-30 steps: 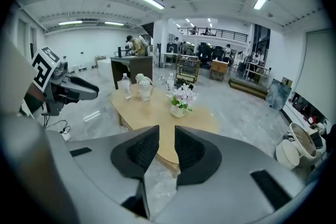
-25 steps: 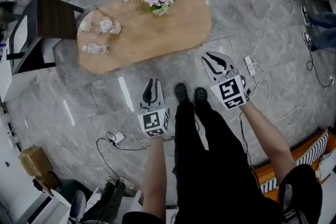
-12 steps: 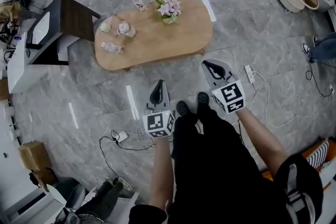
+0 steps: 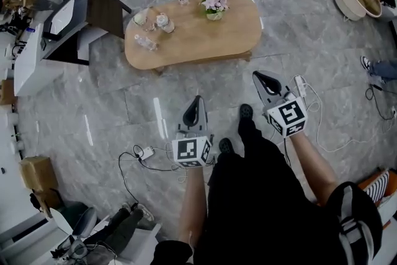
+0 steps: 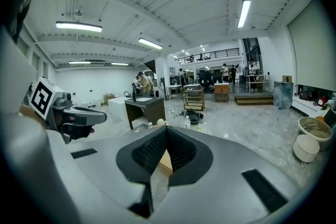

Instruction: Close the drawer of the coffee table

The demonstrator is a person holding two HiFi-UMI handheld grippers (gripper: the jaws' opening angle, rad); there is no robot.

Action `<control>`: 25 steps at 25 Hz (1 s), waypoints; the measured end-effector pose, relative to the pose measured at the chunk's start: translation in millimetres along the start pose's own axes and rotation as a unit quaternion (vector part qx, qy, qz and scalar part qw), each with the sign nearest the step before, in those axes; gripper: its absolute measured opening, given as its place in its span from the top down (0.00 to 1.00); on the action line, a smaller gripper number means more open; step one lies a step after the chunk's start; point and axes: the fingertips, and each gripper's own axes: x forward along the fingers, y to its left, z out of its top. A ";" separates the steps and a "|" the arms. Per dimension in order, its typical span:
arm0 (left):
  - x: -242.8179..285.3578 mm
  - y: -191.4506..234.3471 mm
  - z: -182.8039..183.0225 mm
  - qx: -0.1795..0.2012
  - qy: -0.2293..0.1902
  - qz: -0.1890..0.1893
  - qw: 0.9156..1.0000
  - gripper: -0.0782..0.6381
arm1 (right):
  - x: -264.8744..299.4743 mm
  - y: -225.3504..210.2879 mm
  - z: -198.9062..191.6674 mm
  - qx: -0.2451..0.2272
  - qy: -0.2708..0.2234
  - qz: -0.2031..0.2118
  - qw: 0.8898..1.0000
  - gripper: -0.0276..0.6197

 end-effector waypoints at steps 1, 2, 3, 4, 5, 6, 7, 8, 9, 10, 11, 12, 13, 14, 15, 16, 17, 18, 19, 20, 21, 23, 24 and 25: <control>-12.4 1.5 -0.7 -0.001 -0.003 -0.002 1.000 0.87 | -6.2 8.1 2.5 0.000 -0.003 -0.001 1.000 0.94; -24.7 3.1 -0.8 -0.001 -0.006 -0.004 1.000 0.87 | -12.6 16.1 5.2 0.001 -0.006 -0.003 1.000 0.94; -37.1 4.6 -0.5 -0.002 -0.009 -0.006 1.000 0.87 | -19.6 24.5 8.0 0.003 -0.009 -0.004 1.000 0.94; -50.2 5.7 0.1 -0.002 -0.013 -0.008 1.000 0.87 | -27.3 33.7 10.5 0.004 -0.013 -0.005 1.000 0.94; -64.5 6.7 0.7 -0.002 -0.017 -0.011 1.000 0.87 | -35.5 44.2 12.8 0.006 -0.016 -0.005 1.000 0.94; -79.9 8.3 1.7 -0.001 -0.022 -0.013 1.000 0.87 | -43.9 56.0 15.1 0.007 -0.019 -0.006 1.000 0.94; -95.6 10.8 3.2 0.000 -0.027 -0.014 1.000 0.87 | -52.1 68.5 17.5 0.008 -0.023 -0.008 1.000 0.94; -110.7 13.4 5.1 0.001 -0.034 -0.016 0.999 0.87 | -59.8 81.0 20.4 0.009 -0.027 -0.009 1.000 0.94; -125.3 15.6 7.1 0.001 -0.042 -0.018 0.999 0.87 | -67.4 93.4 23.5 0.010 -0.031 -0.009 0.999 0.94; -139.9 16.7 9.1 0.000 -0.051 -0.020 0.998 0.87 | -75.4 105.6 26.7 0.012 -0.036 -0.009 0.999 0.94; -154.4 16.8 10.7 0.001 -0.061 -0.021 0.998 0.87 | -83.9 117.7 29.7 0.013 -0.040 -0.008 0.999 0.94; -168.7 16.0 11.2 0.002 -0.067 -0.022 0.998 0.87 | -93.2 129.9 32.4 0.011 -0.043 -0.008 0.999 0.94; -182.2 14.4 10.7 0.005 -0.069 -0.023 0.997 0.87 | -103.3 142.0 35.1 0.007 -0.044 -0.007 0.999 0.94; -194.4 12.1 9.6 0.007 -0.069 -0.026 0.997 0.87 | -113.9 153.4 37.6 0.004 -0.046 -0.007 0.999 0.94; -205.1 9.5 8.7 0.007 -0.067 -0.030 0.997 0.87 | -124.6 163.7 39.7 0.002 -0.048 -0.007 0.999 0.94; -214.5 6.9 8.5 0.005 -0.065 -0.036 0.997 0.87 | -134.6 172.7 41.2 0.001 -0.050 -0.007 0.999 0.94; -222.4 4.5 9.2 0.003 -0.064 -0.043 0.997 0.87 | -143.7 180.2 42.2 0.001 -0.053 -0.008 0.999 0.94; -228.6 2.4 10.7 0.003 -0.064 -0.049 0.997 0.87 | -151.5 186.1 42.9 0.001 -0.055 -0.009 0.998 0.94; -233.3 0.4 12.7 0.005 -0.064 -0.055 0.996 0.87 | -158.0 190.7 43.2 0.002 -0.057 -0.010 0.998 0.94; -237.2 -1.6 14.5 0.009 -0.065 -0.061 0.996 0.87 | -163.9 194.3 42.7 0.004 -0.059 -0.011 0.998 0.94; -240.6 -3.9 15.7 0.014 -0.067 -0.066 0.995 0.87 | -169.8 197.4 41.3 0.005 -0.061 -0.014 0.998 0.94; -247.0 -10.9 17.2 0.019 -0.069 -0.077 0.994 0.87 | -183.9 202.5 37.0 0.006 -0.064 -0.021 0.998 0.94; -250.0 -15.6 18.1 0.018 -0.070 -0.082 0.994 0.87 | -192.0 204.3 34.8 0.005 -0.065 -0.025 0.998 0.94; -252.8 -21.0 19.4 0.018 -0.071 -0.087 0.993 0.87 | -200.2 205.6 32.4 0.005 -0.065 -0.030 0.997 0.94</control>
